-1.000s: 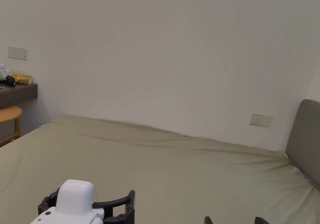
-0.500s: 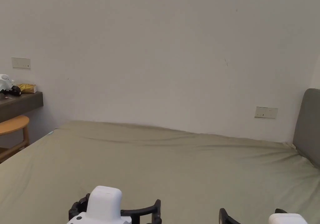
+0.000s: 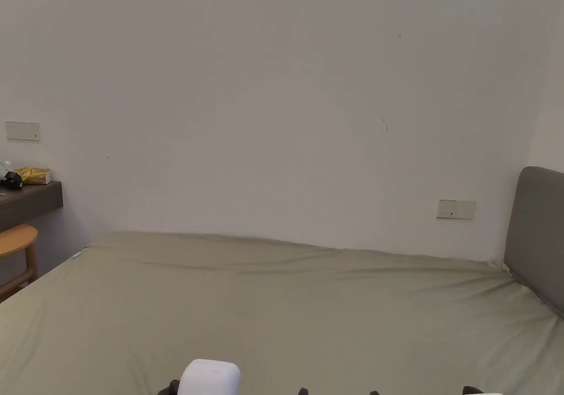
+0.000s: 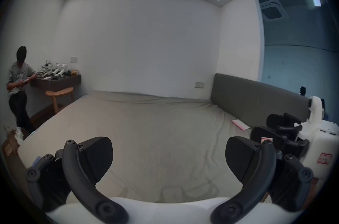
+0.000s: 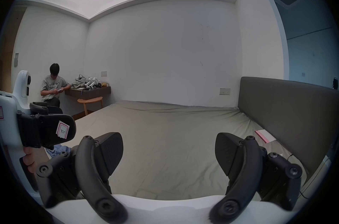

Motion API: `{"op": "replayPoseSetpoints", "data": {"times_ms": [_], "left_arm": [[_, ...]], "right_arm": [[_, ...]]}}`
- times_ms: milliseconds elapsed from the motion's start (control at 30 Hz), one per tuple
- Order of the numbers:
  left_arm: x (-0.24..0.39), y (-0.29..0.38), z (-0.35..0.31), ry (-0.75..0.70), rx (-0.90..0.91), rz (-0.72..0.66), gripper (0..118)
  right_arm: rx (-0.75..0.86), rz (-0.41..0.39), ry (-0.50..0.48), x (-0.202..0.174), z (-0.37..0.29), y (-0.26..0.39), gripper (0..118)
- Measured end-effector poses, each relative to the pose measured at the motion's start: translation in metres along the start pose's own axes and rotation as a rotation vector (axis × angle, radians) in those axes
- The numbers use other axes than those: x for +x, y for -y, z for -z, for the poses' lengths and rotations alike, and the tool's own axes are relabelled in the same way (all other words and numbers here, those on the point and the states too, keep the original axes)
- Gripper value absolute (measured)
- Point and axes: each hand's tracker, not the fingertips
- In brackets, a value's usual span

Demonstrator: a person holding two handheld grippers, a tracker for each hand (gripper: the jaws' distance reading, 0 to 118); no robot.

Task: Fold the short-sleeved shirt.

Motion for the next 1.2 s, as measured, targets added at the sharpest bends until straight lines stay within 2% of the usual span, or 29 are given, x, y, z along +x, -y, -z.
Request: {"op": "replayPoseSetpoints", "data": {"times_ms": [100, 167, 300, 467, 633, 700, 800, 933, 1033, 1200], "left_arm": [[0.007, -0.002, 0.004, -0.099, 0.011, 0.094, 118], [0.01, -0.001, 0.004, -0.109, 0.033, 0.124, 118], [0.01, -0.002, -0.002, -0.046, 0.048, 0.108, 118], [0.013, -0.001, 0.0, -0.086, 0.071, 0.15, 118], [0.005, -0.003, -0.001, -0.07, 0.06, 0.123, 118], [0.004, -0.003, 0.001, -0.13, 0.078, 0.117, 118], [0.004, 0.003, -0.001, -0.224, 0.197, 0.153, 118], [0.005, 0.004, 0.001, -0.233, 0.192, 0.198, 118], [0.002, 0.002, 0.003, -0.234, 0.163, 0.199, 118], [-0.007, -0.006, 0.005, -0.177, -0.094, 0.021, 118]], "right_arm": [[-0.003, -0.006, 0.01, -0.002, -0.002, -0.001, 106], [-0.007, -0.023, 0.015, -0.001, -0.002, -0.003, 106], [-0.002, -0.026, 0.024, -0.004, -0.004, -0.007, 106], [-0.001, -0.018, 0.029, -0.003, -0.005, -0.01, 106], [0.003, -0.013, 0.045, 0.001, -0.003, -0.008, 106], [0.0, -0.01, 0.045, 0.003, -0.002, -0.008, 106], [-0.002, -0.009, 0.048, 0.002, -0.003, -0.008, 106], [-0.006, -0.003, 0.049, 0.003, -0.002, -0.006, 106], [-0.009, 0.004, 0.048, 0.0, -0.004, -0.007, 106], [-0.009, -0.008, 0.053, 0.002, -0.002, -0.005, 106]]}}
